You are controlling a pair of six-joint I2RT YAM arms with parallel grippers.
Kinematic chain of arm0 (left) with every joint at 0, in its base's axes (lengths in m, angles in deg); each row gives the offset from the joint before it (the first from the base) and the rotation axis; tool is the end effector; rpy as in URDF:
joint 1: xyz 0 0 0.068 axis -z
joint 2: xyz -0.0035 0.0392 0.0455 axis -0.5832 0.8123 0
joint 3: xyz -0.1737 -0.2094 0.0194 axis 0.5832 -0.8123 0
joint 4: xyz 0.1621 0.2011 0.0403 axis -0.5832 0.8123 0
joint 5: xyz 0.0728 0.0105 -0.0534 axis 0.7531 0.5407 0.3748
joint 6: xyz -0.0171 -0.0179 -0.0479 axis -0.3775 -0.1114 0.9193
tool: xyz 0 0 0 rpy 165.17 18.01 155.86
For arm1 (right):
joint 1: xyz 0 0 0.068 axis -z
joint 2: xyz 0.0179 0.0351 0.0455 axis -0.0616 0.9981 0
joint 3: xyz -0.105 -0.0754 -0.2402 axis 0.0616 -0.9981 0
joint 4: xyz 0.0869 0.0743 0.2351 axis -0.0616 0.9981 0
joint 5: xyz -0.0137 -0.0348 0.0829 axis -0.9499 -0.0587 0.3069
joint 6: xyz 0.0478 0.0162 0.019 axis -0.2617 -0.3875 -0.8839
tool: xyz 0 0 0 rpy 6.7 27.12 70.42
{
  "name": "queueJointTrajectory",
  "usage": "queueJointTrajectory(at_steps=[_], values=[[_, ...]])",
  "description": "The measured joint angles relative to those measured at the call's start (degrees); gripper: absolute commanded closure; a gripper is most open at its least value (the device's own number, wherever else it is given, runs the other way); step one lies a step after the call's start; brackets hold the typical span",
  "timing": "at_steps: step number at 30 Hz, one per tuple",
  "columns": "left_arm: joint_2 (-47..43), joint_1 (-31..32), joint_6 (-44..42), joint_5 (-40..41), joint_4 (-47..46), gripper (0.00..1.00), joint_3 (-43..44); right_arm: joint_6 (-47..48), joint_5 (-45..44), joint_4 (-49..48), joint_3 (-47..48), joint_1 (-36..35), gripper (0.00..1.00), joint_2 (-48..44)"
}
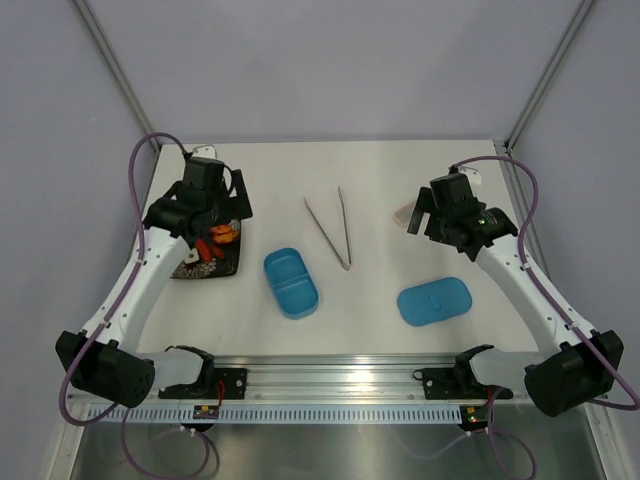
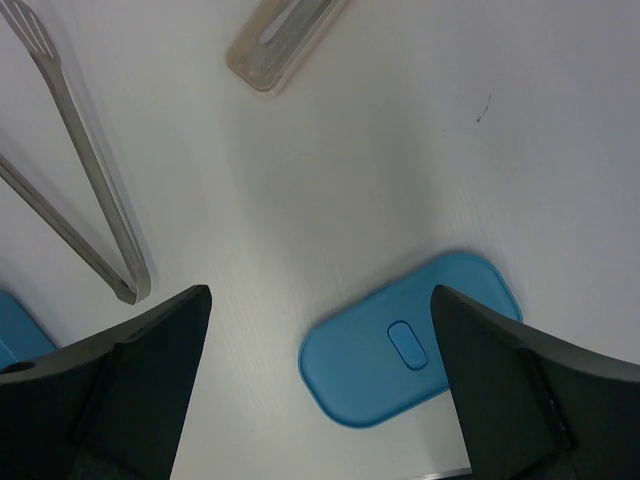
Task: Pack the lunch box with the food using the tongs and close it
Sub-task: Pick up the clamp at the center of the board.
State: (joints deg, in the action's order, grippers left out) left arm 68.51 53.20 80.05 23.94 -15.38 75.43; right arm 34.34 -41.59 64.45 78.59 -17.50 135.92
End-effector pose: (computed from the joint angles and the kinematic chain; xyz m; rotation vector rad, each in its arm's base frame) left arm 0.2504 -0.0685 0.3582 -0.2690 2.3115 -0.0211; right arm 0.2361 0.0779 0.3303 0.2845 2.3531 -0.0201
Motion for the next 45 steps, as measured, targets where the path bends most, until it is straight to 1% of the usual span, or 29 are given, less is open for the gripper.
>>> queueJointTrajectory(at_steps=[7,11,14,17,20,24,27,32,36,45], values=[[-2.95,0.13,1.77,1.92,-2.47,0.01,-0.74,-0.92,1.18,-1.31,-2.54,0.00,0.01,-2.16],[-0.61,1.38,3.41,3.69,0.04,0.01,2.01,-1.33,1.33,-1.53,-2.51,0.00,0.00,-1.84],[2.03,4.35,4.66,4.70,1.55,0.01,4.50,-1.79,0.81,-0.79,-2.47,0.00,0.01,-1.31],[6.03,9.31,7.17,5.31,3.10,0.01,7.61,-2.21,-0.46,0.42,-2.45,0.00,0.00,-1.33],[12.44,15.13,10.82,6.03,5.40,0.01,12.39,-2.80,-1.36,1.73,-2.45,0.00,0.00,-2.38],[22.40,22.03,15.21,6.21,7.76,0.01,19.61,-3.74,-1.73,3.58,-2.45,0.02,0.00,-6.25],[27.08,25.88,18.03,5.35,8.11,0.01,21.55,-4.17,-1.68,4.85,-2.62,0.04,0.01,-9.29],[30.53,27.87,22.34,3.69,8.44,0.02,22.25,-5.01,-1.49,6.62,-4.96,0.04,0.01,-13.42],[36.02,28.96,24.85,3.80,8.37,0.01,26.69,-5.42,-1.40,8.11,-5.44,0.04,0.01,-14.40],[49.20,30.86,27.58,5.05,7.48,0.01,35.85,-5.46,0.11,8.66,-5.46,0.04,0.00,-15.06]])
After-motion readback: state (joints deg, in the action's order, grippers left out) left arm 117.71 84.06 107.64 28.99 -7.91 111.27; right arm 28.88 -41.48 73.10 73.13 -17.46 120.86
